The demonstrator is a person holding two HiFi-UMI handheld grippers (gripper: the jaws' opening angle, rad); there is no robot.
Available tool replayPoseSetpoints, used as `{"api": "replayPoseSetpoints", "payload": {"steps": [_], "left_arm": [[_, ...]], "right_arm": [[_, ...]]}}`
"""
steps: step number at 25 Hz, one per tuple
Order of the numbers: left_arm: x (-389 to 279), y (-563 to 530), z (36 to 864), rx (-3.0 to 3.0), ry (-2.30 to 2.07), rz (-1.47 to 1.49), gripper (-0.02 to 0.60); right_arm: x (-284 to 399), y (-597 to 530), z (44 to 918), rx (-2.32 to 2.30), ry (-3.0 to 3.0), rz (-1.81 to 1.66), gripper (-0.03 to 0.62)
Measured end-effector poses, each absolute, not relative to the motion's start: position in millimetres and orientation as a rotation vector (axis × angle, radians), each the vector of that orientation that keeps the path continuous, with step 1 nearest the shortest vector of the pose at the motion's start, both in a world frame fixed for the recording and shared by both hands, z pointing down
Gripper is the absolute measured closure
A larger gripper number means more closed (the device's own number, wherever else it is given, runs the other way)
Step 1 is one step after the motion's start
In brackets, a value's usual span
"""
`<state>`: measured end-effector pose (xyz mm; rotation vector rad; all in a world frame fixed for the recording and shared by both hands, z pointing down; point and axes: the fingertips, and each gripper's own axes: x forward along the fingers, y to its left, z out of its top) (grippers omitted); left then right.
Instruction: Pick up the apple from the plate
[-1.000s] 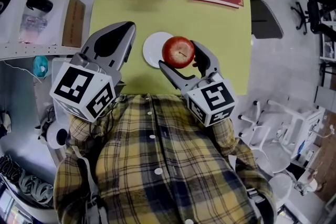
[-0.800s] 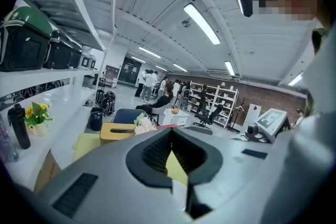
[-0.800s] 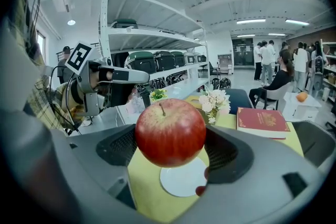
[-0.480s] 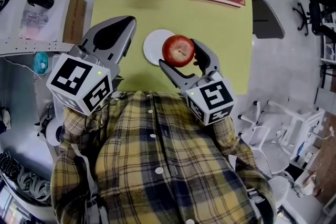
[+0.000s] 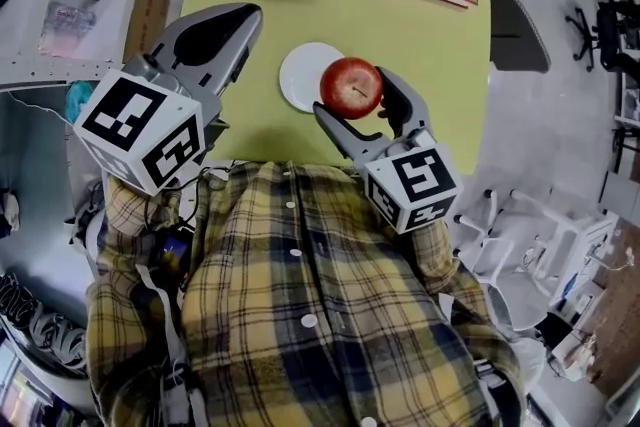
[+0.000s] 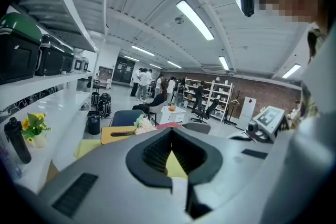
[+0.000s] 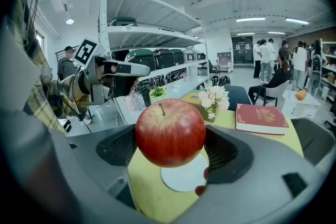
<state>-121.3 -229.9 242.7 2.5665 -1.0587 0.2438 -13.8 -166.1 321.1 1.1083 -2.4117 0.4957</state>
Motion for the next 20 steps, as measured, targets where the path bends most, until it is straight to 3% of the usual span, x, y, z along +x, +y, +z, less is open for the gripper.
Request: {"api": "replayPoseSetpoints", "payload": {"steps": [20], "left_arm": [[-126.1,-209.4,249.9,2.608,-0.985,0.334,0.577]], "right_arm": [[-28.1,-166.7,328.9,1.080,-2.398,0.490,0.207]]}}
